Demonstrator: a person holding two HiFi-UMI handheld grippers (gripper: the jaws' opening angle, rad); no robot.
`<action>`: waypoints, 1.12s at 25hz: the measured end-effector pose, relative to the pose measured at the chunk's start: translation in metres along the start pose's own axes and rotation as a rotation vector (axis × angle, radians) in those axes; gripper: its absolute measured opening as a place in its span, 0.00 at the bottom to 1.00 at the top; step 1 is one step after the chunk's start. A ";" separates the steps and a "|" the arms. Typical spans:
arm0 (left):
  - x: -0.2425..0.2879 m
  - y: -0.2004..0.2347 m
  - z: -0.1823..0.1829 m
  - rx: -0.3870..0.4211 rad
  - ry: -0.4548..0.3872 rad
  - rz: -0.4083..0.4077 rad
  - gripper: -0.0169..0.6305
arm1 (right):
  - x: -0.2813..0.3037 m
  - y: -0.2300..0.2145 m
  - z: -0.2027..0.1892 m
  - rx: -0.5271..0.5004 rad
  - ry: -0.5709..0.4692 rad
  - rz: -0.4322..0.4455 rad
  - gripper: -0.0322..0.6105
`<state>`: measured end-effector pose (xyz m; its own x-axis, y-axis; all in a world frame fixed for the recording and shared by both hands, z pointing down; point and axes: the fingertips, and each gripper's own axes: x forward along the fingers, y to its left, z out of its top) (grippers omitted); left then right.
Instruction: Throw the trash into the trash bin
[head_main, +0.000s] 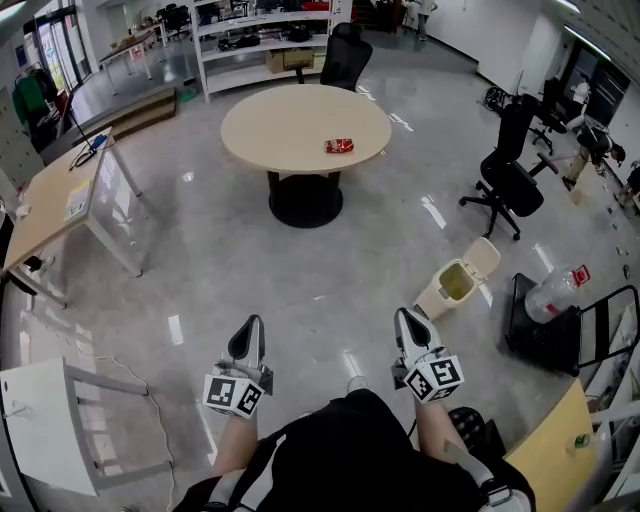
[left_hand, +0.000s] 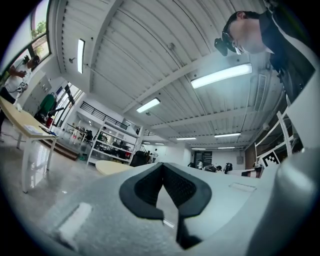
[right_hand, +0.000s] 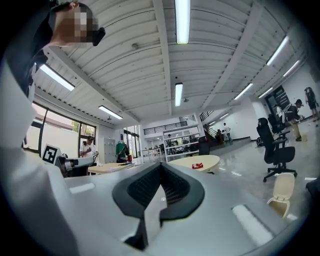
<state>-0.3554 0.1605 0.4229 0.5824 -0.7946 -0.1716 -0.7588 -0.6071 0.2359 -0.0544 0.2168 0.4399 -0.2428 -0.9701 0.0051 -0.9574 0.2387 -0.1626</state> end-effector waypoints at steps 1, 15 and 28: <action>0.002 0.001 -0.002 -0.004 0.000 0.002 0.03 | 0.001 -0.004 0.001 0.004 -0.003 -0.005 0.05; 0.091 -0.003 -0.014 0.047 0.002 0.110 0.03 | 0.090 -0.100 0.011 -0.001 -0.045 0.088 0.05; 0.193 -0.061 -0.043 0.082 0.027 0.063 0.03 | 0.117 -0.191 0.028 0.063 -0.078 0.100 0.05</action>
<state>-0.1845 0.0444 0.4164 0.5401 -0.8311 -0.1326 -0.8146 -0.5558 0.1660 0.1046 0.0566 0.4441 -0.3210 -0.9428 -0.0905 -0.9168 0.3333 -0.2199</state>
